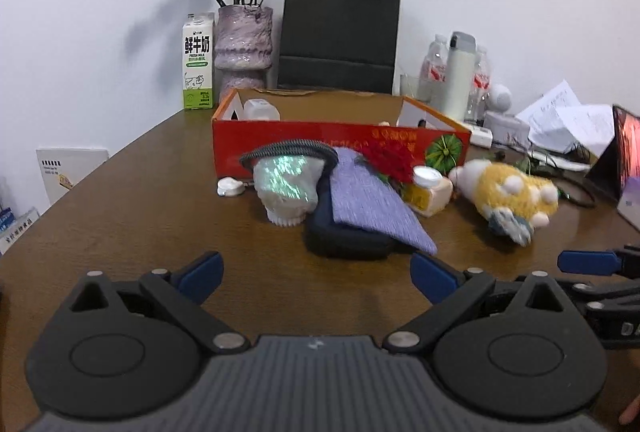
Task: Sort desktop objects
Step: 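Move both open tools back over the table items, then grasp the glittery plastic bag with the left tool while the right tool grasps the black braided cable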
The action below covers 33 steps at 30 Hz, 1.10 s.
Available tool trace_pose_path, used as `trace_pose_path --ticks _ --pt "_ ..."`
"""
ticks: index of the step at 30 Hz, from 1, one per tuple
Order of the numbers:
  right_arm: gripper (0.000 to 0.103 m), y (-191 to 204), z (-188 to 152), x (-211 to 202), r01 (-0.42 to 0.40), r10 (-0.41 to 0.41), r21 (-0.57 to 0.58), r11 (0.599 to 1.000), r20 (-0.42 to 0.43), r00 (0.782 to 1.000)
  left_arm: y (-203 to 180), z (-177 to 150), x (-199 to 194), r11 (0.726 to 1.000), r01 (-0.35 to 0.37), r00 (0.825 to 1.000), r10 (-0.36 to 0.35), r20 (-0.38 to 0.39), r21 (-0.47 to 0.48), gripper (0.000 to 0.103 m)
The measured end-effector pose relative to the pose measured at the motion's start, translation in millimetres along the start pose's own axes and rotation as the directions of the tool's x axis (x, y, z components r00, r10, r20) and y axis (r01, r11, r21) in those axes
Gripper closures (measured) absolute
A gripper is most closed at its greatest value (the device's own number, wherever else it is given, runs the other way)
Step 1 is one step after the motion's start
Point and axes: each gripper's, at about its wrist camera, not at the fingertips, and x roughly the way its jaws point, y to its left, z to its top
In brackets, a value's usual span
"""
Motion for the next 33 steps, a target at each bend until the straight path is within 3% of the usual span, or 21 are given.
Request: trace_pose_path --ticks 4,9,10,14,17,22,28,31,33 --pt "0.042 7 30 6 -0.086 0.087 -0.029 0.996 0.026 0.996 13 24 24 1.000 -0.011 1.000 0.012 0.022 -0.020 0.020" --pt "0.050 35 84 45 -0.144 0.154 -0.178 0.973 0.040 0.987 31 50 69 0.996 0.051 0.999 -0.051 0.001 -0.070 0.023" --pt "0.053 43 92 55 -0.151 0.162 -0.231 0.961 0.027 0.986 36 53 78 0.994 0.075 0.997 -0.076 -0.011 -0.082 0.028" --pt "0.068 67 118 105 -0.145 0.140 -0.398 0.906 -0.042 0.989 46 56 96 0.989 0.110 0.992 -0.115 -0.044 -0.099 0.065" --pt "0.074 75 127 136 -0.169 0.141 -0.465 0.869 -0.093 0.986 53 55 94 0.988 0.122 0.991 -0.126 -0.034 -0.096 0.074" --pt "0.076 86 125 157 -0.219 0.180 -0.547 0.808 -0.124 0.976 77 57 99 0.972 0.167 0.983 -0.177 -0.053 -0.163 0.077" --pt "0.075 94 122 151 -0.241 0.210 -0.613 0.753 -0.123 0.970 85 61 96 0.973 0.165 0.982 -0.178 -0.069 -0.159 0.078" --pt "0.073 89 130 141 -0.315 0.284 -0.539 0.781 -0.141 0.948 81 61 86 0.978 0.161 0.984 -0.168 -0.050 -0.132 0.081" --pt "0.078 89 139 134 -0.407 0.378 -0.473 0.781 -0.160 0.912 72 59 81 0.986 0.147 0.988 -0.150 -0.033 -0.074 0.083"
